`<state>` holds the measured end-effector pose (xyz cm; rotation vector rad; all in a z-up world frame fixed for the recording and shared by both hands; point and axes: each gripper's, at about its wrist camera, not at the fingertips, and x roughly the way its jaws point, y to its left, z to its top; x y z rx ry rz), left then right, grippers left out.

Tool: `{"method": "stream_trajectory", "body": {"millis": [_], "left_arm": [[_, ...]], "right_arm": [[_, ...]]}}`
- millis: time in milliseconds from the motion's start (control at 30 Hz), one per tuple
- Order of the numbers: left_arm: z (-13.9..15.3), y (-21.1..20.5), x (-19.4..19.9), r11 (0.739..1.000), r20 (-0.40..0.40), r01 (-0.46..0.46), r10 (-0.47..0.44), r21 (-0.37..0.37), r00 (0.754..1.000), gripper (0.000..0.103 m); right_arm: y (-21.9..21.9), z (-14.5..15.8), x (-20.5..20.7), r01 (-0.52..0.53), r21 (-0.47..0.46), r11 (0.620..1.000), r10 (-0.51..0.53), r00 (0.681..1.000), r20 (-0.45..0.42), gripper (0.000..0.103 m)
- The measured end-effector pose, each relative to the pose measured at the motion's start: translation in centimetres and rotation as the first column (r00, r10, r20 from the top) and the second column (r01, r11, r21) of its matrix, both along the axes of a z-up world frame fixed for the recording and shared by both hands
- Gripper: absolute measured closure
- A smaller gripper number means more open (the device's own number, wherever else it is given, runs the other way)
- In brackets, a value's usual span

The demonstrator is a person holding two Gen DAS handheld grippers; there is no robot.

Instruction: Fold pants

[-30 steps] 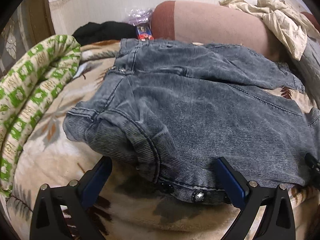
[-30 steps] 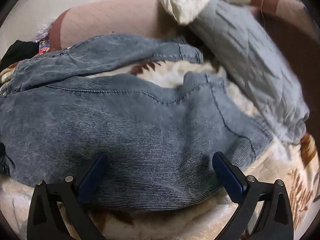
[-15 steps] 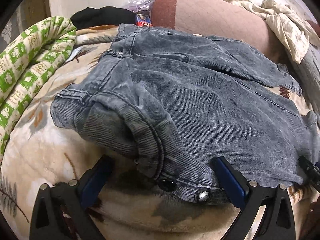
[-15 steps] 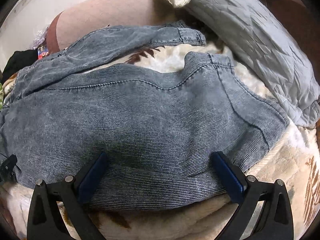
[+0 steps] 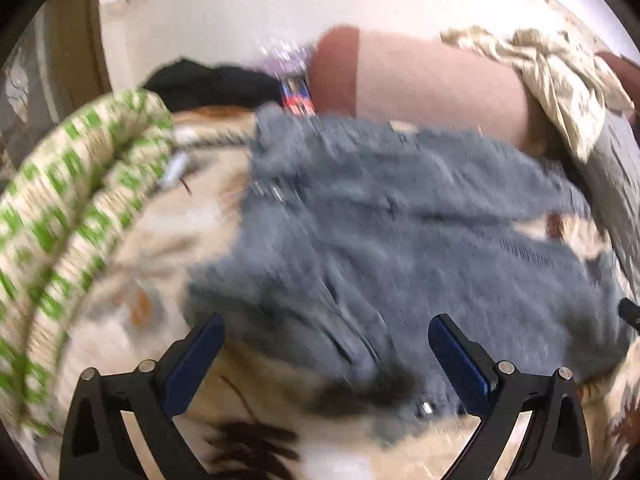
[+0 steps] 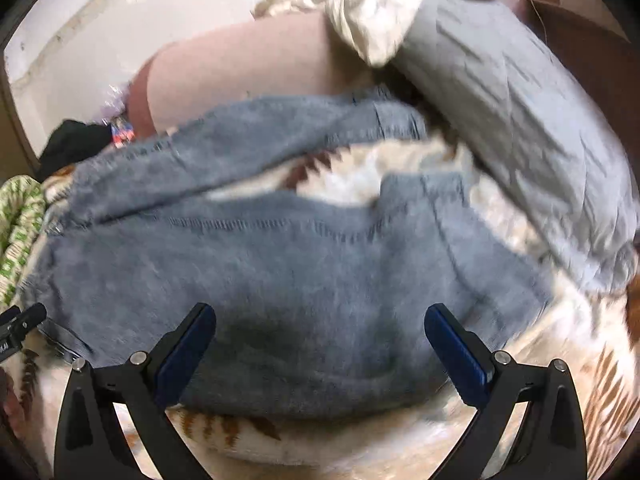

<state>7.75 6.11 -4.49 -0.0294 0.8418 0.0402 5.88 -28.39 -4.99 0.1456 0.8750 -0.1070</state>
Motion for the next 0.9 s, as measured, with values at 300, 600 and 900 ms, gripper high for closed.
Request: {"method": "stream_trajectory", "body": {"millis": [300,600,900], "left_arm": [[3.8,6.5,13.4,0.980,0.003,-0.102,0.103,0.171,0.995,0.000],[2.2,7.8,24.4,0.979,-0.045,-0.147,0.155,0.145,0.987,0.000],[0.2,6.6,30.3,0.976,-0.080,-0.153,0.167,0.153,0.983,0.000]], "right_arm": [[-6.0,3.1,10.2,-0.017,0.014,1.000,0.017,0.998,-0.056,0.000],[-13.4,1.6,20.8,0.079,0.135,0.988,-0.081,0.997,0.005,0.000],[-11.5,-1.5,29.2,0.063,0.023,0.998,-0.063,0.998,-0.019,0.000]]}}
